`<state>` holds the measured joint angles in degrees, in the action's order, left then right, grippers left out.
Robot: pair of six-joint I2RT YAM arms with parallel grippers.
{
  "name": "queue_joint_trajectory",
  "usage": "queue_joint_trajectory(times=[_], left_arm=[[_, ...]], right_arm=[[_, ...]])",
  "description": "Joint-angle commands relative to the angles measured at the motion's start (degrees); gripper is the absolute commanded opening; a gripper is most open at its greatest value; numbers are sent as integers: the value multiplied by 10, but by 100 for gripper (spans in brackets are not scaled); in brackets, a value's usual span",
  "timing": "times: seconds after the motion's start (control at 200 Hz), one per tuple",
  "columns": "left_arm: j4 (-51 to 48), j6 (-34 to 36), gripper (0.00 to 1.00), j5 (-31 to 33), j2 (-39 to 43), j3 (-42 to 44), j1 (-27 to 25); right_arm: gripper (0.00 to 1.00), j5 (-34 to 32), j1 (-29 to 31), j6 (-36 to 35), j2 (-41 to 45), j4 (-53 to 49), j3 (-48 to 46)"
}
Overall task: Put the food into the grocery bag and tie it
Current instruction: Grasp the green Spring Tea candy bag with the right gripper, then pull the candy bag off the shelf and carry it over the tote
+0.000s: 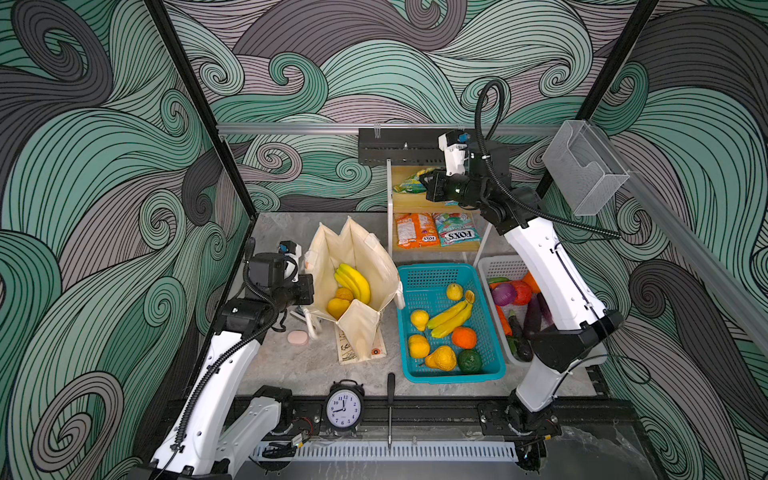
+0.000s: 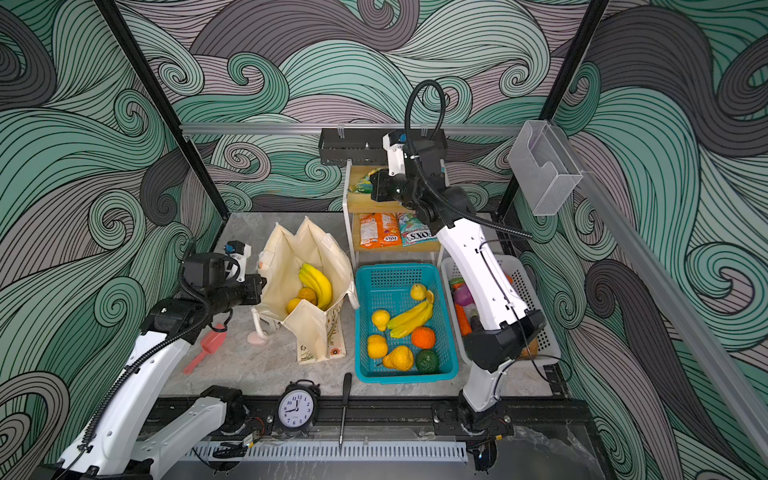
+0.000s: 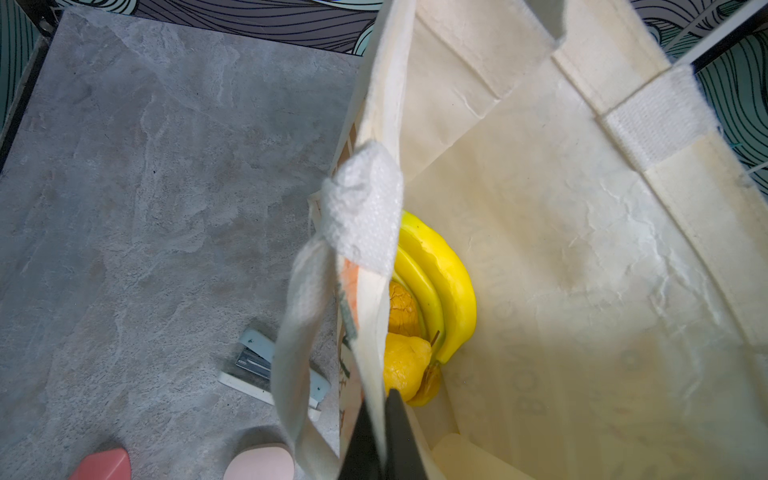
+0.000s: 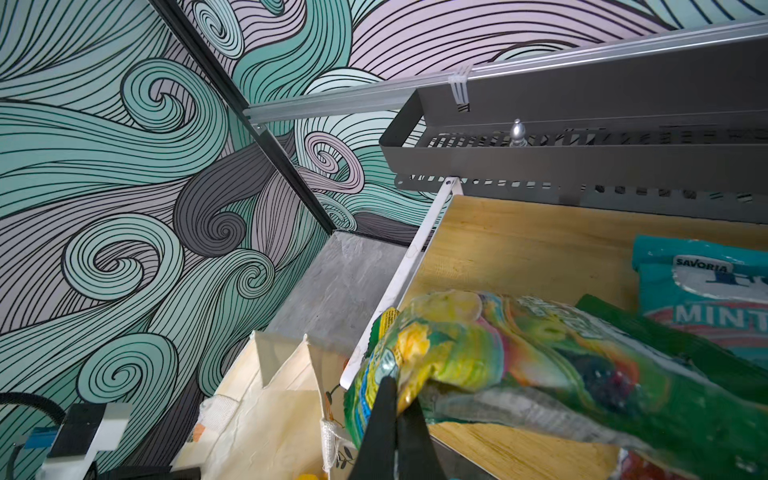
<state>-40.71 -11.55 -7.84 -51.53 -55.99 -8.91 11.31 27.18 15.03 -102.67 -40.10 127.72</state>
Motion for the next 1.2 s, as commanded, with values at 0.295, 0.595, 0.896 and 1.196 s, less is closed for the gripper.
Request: queue_joint_trajectory(times=[0.295,0.595,0.896,1.196], left_arm=[[-18,7,0,0,-5,5,2],[-19,7,0,-2,-5,4,2],[-18,8,0,-2,-3,6,2],[-18,8,0,-8,-5,5,2]], right_arm=[[0,-47,44,-53,-10,-93,103],[0,-81,101,-69,44,-85,72],[0,-66,182,-62,96,-80,10],[0,-52,241,-50,96,-69,-47]])
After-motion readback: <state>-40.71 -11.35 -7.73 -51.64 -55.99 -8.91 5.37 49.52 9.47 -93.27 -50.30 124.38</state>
